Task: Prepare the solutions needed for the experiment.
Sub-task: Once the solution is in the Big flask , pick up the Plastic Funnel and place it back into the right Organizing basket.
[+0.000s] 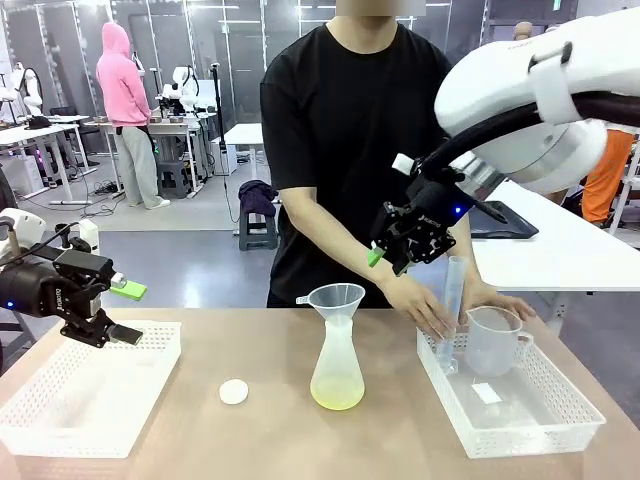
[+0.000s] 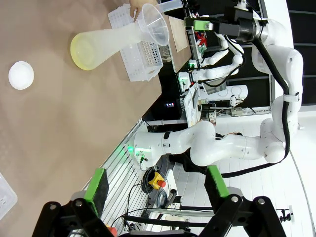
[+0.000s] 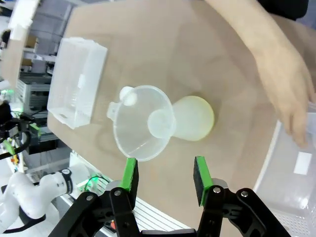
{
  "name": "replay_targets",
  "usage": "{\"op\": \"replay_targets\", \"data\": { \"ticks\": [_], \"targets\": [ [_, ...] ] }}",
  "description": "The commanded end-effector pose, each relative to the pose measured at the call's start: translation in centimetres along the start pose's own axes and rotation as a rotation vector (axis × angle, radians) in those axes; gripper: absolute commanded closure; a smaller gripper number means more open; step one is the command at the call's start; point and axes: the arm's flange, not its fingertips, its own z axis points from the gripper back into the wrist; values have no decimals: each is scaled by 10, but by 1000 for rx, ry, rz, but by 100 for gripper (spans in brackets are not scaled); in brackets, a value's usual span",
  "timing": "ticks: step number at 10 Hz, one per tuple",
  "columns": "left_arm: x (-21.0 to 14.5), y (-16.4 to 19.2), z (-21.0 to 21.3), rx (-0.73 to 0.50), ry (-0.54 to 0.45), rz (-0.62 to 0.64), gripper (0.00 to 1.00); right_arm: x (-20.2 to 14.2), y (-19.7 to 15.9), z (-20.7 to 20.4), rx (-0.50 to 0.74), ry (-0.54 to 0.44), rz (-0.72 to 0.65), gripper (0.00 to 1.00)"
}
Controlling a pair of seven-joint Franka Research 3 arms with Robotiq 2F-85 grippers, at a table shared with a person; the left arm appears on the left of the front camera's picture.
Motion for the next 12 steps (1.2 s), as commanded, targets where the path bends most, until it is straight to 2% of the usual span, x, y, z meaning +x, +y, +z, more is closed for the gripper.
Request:
{"op": "replay_targets", "data": {
  "ticks": [1, 7, 12],
  "targets": [
    [1, -2, -1, -21, -6, -6, 0, 19, 9, -11, -37, 50, -39, 42],
    [1, -2, -1, -21, -6, -6, 0, 35, 13, -60, -57, 144, -61, 42],
    [1, -2, -1, -21, -6, -6, 0, 39, 18, -78, -105, 213, -60, 42]
  ]
}}
